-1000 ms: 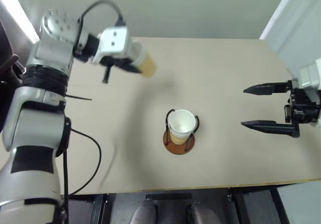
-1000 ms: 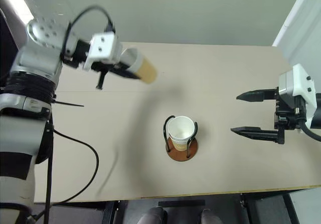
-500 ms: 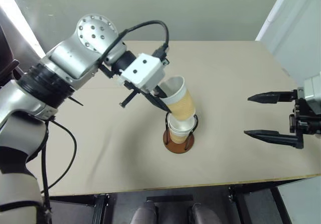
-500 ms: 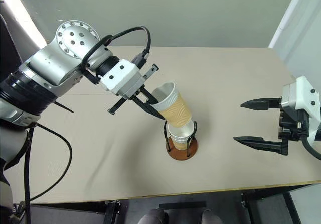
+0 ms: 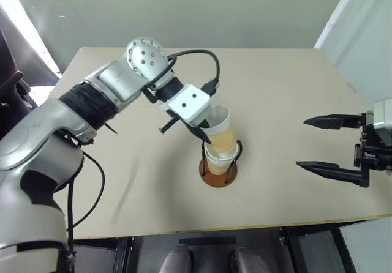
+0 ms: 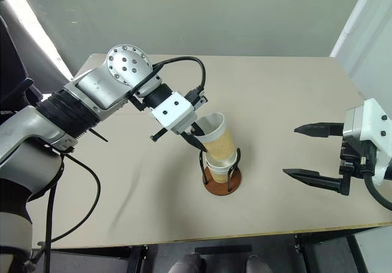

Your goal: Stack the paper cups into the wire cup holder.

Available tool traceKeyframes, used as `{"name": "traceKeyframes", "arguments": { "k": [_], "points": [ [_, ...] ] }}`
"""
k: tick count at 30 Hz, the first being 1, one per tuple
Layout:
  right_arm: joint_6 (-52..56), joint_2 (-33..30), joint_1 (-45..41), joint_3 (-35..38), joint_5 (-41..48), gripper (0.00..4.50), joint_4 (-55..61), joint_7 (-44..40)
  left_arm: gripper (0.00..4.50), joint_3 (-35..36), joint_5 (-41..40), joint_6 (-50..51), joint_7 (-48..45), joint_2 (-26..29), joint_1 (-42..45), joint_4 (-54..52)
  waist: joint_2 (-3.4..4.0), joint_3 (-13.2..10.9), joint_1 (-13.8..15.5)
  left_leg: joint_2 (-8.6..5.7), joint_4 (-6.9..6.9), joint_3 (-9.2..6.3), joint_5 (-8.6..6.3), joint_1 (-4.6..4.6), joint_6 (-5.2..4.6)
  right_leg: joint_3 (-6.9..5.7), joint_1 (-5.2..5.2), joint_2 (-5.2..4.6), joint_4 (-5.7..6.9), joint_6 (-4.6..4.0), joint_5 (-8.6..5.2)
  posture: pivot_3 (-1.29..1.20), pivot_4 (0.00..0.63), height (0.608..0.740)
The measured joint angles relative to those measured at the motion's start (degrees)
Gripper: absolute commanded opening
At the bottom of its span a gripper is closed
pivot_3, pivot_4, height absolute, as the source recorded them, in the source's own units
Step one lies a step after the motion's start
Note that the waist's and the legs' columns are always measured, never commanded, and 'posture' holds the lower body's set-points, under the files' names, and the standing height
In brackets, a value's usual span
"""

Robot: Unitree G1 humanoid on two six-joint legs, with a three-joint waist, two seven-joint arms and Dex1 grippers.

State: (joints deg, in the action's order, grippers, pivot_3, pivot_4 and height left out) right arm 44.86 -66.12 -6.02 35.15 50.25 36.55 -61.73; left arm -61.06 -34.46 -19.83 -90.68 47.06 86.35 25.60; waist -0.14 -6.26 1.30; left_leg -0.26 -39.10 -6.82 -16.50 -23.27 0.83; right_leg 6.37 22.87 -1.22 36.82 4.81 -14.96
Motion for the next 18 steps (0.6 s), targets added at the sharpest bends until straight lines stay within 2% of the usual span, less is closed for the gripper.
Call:
{"name": "traceKeyframes", "arguments": {
  "k": [6, 10, 14, 18],
  "points": [
    [0.13, 0.0, 0.2, 0.03, 0.15, 4.5, -0.09, 0.37, 3.18, 0.15, -0.06, 0.48, -0.02, -0.27, -0.01, -0.31, 0.0, 0.0, 0.02, 0.0, 0.0, -0.01, 0.0, 0.0, 0.0, 0.0, 0.0, 0.0, 0.0, 0.01, 0.0, 0.0, 0.15, 0.74],
    [-0.73, 0.0, -0.34, -0.12, 0.09, 4.5, -0.82, 0.24, 4.49, 5.48, 0.28, 4.03, -0.12, -2.91, -0.2, 0.11, -0.01, 0.0, 0.28, -0.02, -0.03, -0.02, 0.0, -0.05, 0.01, 0.0, 0.0, -0.01, -0.02, 0.04, 0.0, 0.0, 0.15, 0.74],
    [-3.22, 0.03, -2.87, -3.06, -0.86, 4.5, -4.01, -0.34, 4.49, 15.12, 3.57, 10.1, 0.2, -5.17, -1.49, 2.43, 0.0, 0.0, 0.2, -0.03, -0.02, 0.01, 0.01, 0.0, 0.02, 0.0, 0.0, 0.01, 0.03, 0.06, -0.01, 0.0, 0.15, 0.74],
    [-7.33, 0.74, -6.45, -9.64, -4.02, 4.5, -11.42, -2.53, 4.49, 25.1, 7.42, 18.52, 2.47, 0.02, -8.35, 3.65, 0.08, 0.04, -0.97, 0.05, 0.09, 0.13, 0.05, 0.19, 0.07, 0.15, 0.04, 0.1, 0.1, 0.07, -0.02, 0.0, 0.15, 0.74]
  ]
}}
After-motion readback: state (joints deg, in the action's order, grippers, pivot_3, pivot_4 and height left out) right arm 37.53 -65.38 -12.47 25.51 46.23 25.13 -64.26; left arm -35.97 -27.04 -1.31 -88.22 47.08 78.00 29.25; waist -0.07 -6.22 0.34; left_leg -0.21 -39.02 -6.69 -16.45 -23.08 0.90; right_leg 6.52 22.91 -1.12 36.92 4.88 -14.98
